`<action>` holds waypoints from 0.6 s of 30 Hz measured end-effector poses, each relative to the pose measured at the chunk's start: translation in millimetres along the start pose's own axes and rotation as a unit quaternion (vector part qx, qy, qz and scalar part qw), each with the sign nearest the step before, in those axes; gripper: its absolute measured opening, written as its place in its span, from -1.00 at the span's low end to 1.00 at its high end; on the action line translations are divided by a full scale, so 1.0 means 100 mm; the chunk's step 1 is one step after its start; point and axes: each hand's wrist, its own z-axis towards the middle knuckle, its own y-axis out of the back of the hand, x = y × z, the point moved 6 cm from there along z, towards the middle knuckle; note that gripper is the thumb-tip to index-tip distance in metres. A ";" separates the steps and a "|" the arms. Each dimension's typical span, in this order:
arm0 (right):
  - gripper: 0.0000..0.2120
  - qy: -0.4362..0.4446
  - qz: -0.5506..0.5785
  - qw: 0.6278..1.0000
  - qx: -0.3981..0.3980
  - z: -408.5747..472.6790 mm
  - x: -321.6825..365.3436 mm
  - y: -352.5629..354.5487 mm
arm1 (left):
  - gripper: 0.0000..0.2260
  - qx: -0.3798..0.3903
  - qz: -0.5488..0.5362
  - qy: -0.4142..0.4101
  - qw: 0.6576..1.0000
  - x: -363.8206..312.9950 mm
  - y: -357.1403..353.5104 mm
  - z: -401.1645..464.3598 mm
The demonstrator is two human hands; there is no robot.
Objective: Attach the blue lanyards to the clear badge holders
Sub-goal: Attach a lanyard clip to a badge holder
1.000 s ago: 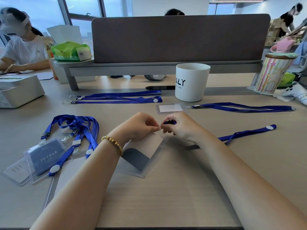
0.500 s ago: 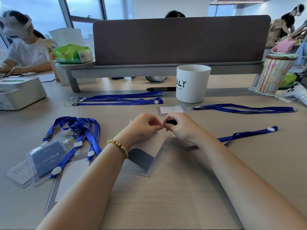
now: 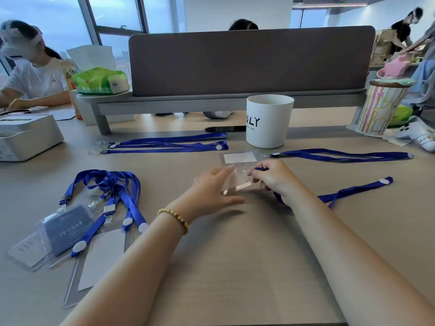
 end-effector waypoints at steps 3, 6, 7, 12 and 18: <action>-0.91 -0.035 0.020 0.999 0.023 0.06 -0.09 0.04 | -0.42 0.022 0.093 -0.048 0.994 -0.10 -0.18 0.11; -0.96 -0.047 -0.034 0.996 0.072 0.12 -0.13 0.07 | -0.40 0.023 0.189 -0.041 0.981 -0.07 -0.16 0.24; -0.92 -0.048 -0.084 0.991 0.088 0.15 -0.15 0.11 | -0.38 0.016 0.213 -0.039 0.976 -0.07 -0.13 0.28; -0.93 -0.002 -0.355 0.935 0.019 0.25 -0.23 0.61 | -0.35 -0.031 0.224 0.024 0.974 0.06 -0.01 0.44; -0.73 -0.019 -0.556 0.823 -0.116 0.30 -0.56 1.37 | -0.43 -0.019 0.177 0.038 0.983 -0.07 -0.22 0.74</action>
